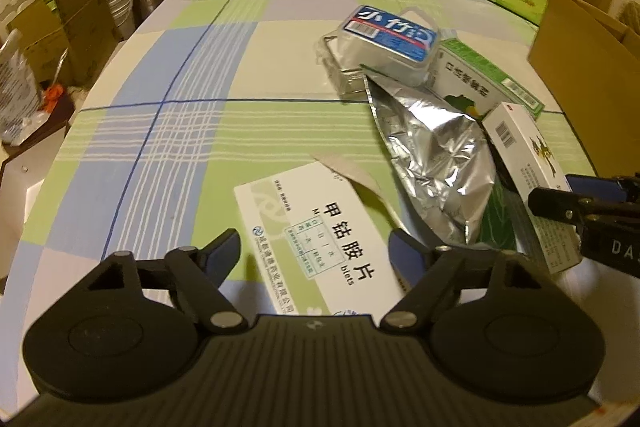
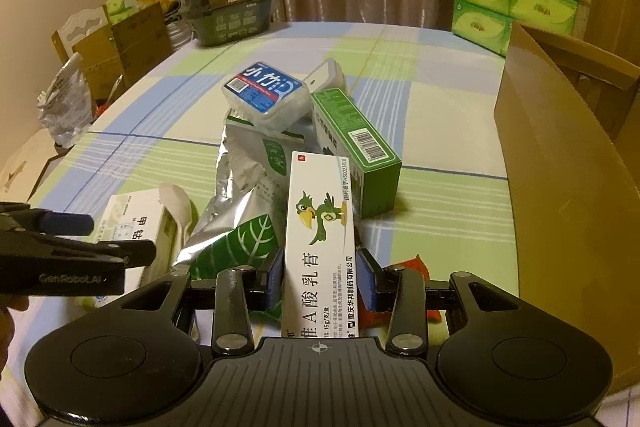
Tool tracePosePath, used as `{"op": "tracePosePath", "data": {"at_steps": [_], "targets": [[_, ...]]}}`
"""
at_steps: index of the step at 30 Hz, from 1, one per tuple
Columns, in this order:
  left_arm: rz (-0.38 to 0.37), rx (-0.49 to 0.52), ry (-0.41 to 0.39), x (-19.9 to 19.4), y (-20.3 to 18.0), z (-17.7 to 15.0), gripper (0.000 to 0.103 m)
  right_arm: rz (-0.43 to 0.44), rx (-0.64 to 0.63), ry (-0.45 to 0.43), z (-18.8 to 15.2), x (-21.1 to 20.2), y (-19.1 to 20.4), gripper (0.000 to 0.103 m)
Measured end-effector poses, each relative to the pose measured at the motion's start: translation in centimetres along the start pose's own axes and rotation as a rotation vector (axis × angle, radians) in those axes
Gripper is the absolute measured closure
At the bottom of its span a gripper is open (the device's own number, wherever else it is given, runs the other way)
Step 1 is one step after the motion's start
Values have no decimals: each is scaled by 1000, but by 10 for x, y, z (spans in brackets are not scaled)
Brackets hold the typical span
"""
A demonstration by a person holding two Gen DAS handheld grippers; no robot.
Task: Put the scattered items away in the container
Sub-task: 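Grasp white parrot-print box with right tool while left tool grasps white medicine box, then carry both boxes over the cardboard box and open both tools to drop them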
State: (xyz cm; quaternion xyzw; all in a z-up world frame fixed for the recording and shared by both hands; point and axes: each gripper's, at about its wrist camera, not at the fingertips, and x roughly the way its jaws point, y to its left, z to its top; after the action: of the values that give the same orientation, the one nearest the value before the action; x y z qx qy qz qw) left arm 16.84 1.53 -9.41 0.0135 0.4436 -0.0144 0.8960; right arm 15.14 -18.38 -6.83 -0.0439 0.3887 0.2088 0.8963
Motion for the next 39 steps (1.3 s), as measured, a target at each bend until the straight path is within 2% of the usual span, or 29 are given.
{"op": "tracePosePath", "data": {"at_steps": [1,3,5,11,18,20,21,25,30,33,39], "targets": [[1,4,9,0,0,2,24,0,-1,-1,-1,-2,1,67],[14,20,30,3,-2,5,13,0,-1,-1,-2,-5,3,67],[31,45,40,8,-5,5,11,0,0,-3,-2,-8,5,67],[9,108,57,3,-10,-5,31,0,-5,-7,-5,-21,5,67],[-29,180,117,-29,-10,-39,32,0,-17,28,-23,-36,7,67],[-28,189,125,-33,-11,-45,27,-10,-33,39,-30,-36,9,67],[-27,185,126,-32,-11,-46,22,-14,-38,45,-33,-36,9,67],[-17,171,135,-25,-11,-45,22,-29,-48,59,-42,-33,11,67],[-17,174,137,-18,-12,-41,30,-37,-96,51,-43,-28,15,66],[-20,166,139,-15,-10,-42,29,-40,-94,68,-42,-20,15,60],[-28,153,131,-13,-8,-41,30,-39,-82,91,-45,-15,14,60]]}}
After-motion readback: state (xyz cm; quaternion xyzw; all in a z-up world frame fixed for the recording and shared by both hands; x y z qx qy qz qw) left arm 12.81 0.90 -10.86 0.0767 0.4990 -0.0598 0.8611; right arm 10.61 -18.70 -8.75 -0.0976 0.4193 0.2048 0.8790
